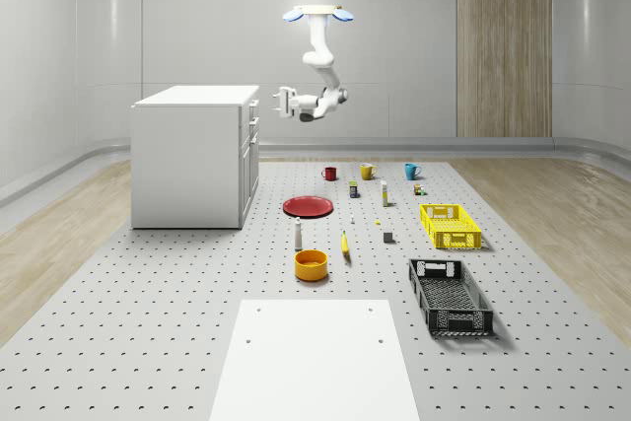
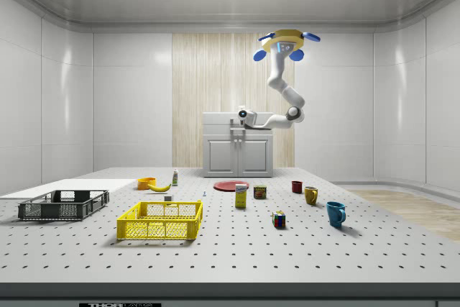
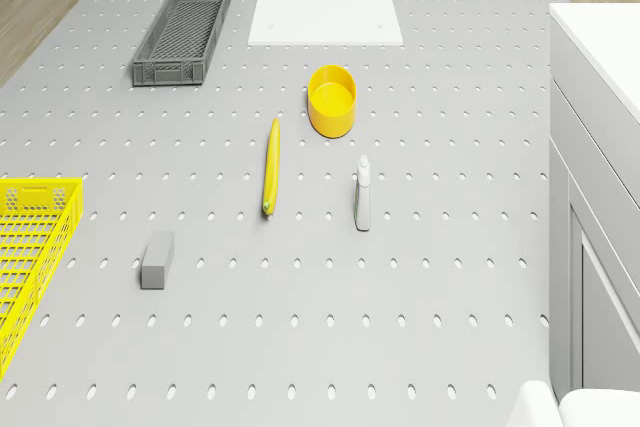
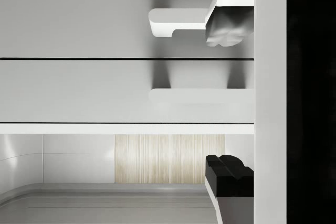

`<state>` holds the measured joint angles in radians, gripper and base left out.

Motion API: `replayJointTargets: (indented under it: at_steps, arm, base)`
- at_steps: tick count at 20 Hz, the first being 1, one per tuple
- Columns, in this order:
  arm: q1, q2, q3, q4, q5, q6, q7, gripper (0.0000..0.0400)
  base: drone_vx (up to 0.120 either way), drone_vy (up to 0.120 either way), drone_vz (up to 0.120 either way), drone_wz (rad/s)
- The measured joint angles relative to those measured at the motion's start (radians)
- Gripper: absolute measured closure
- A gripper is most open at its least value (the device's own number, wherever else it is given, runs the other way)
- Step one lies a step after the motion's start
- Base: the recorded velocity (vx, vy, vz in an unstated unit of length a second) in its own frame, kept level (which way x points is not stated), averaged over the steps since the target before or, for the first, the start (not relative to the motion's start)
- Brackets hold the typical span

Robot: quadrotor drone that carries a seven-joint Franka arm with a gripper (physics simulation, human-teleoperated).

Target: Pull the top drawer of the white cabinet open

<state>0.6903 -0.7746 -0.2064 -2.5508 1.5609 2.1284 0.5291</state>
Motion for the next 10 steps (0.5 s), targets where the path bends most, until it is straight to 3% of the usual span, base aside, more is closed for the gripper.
replayJointTargets:
  at_steps: [10]
  arm:
    - [-0.010, 0.069, 0.084, 0.040, 0.091, 0.028, -0.033, 0.0095]
  base:
    - [0.000, 0.000, 0.000, 0.000]
